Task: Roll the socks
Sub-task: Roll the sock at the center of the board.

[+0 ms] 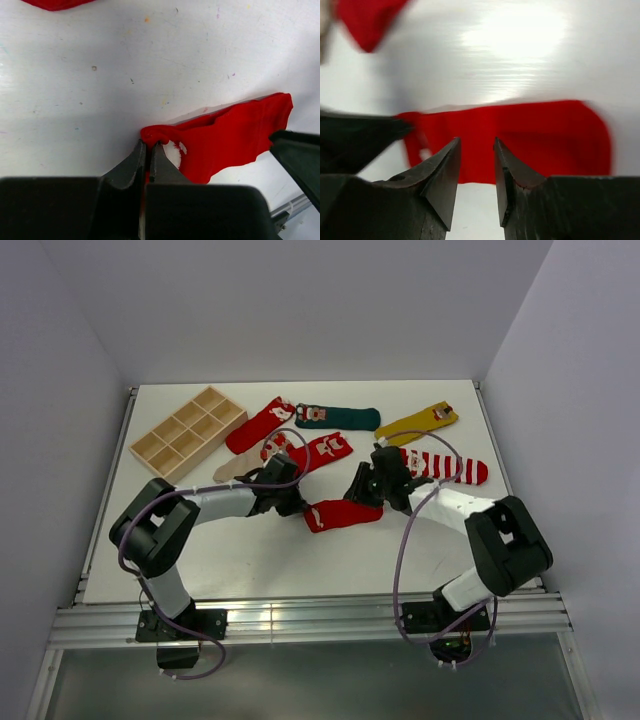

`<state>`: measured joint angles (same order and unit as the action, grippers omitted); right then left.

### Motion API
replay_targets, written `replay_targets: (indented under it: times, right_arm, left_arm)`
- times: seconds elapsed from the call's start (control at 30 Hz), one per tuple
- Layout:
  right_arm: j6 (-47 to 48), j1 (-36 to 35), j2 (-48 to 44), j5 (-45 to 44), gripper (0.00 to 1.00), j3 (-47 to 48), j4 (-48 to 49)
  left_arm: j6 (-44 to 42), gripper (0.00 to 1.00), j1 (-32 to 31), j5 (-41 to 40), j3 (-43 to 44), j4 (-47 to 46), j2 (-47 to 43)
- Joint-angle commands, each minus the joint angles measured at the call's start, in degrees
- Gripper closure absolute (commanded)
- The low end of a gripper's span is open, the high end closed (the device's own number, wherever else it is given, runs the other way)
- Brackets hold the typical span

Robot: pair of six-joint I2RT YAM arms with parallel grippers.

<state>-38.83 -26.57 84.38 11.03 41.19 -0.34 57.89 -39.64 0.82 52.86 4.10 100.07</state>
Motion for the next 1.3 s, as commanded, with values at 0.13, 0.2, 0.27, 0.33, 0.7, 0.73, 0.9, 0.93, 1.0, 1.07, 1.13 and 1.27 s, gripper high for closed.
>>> replay_targets:
  times: [0.13, 0.2, 0.27, 0.33, 0.7, 0.73, 0.9, 0.93, 1.0, 1.07, 1.13, 1.27]
  right_arm:
    - [2.3, 0.7, 10.3, -8.0, 0.61, 5.5, -6.4]
    - [3.7, 0.7, 12.6, -7.7, 0.61, 8.9, -6.3]
    - [5.4, 0.7, 15.5, -7.8, 0.61, 11.4, -6.5]
    - [6.6, 0.7, 17.2, -8.2, 0.61, 15.0, -7.3]
    - [17.1, -5.5, 4.1, -8.6, 0.57, 8.0, 1.8]
    - [18.0, -8.2, 3.1, -9.3, 0.56, 7.0, 3.7]
    - [21.7, -16.0, 0.5, -12.4, 0.54, 1.9, 10.1]
    - [22.0, -17.9, 1.0, -12.7, 0.53, 1.4, 12.0]
    - [22.2, -19.5, 1.8, -12.9, 0.53, 0.6, 14.6]
    - [23.1, -21.8, 3.6, -14.0, 0.52, 0.4, 16.3]
    - [24.1, -23.3, 5.2, -14.9, 0.52, 0.2, 18.5]
    - [24.9, -25.8, 6.1, -15.0, 0.52, -0.6, 22.3]
  left_arm:
    - [-3.2, 1.00, 0.0, -5.9, 0.3, 5.7, -2.7]
    - [-3.6, 1.00, 0.0, -7.4, 0.4, 6.5, -3.5]
    - [-4.0, 1.00, 0.0, -9.2, 0.5, 6.9, -4.1]
    - [-4.4, 1.00, 0.0, -10.3, 0.8, 7.5, -4.2]
    - [-3.0, 1.00, 0.0, -13.3, 2.7, 9.5, -1.2]
    - [-2.9, 1.00, 0.0, -13.5, 2.9, 9.8, -1.1]
    - [-2.9, 1.00, -0.1, -13.7, 3.7, 10.7, -0.7]
    - [-2.8, 1.00, -0.1, -13.8, 3.7, 10.7, -0.6]
    - [-2.8, 1.00, -0.1, -13.9, 3.8, 10.9, -0.6]
    - [-2.7, 1.00, -0.1, -13.8, 3.9, 11.1, -0.3]
    - [-2.5, 1.00, -0.2, -13.8, 4.2, 11.4, -0.1]
    - [-2.1, 1.00, -0.3, -13.6, 4.2, 11.6, -0.1]
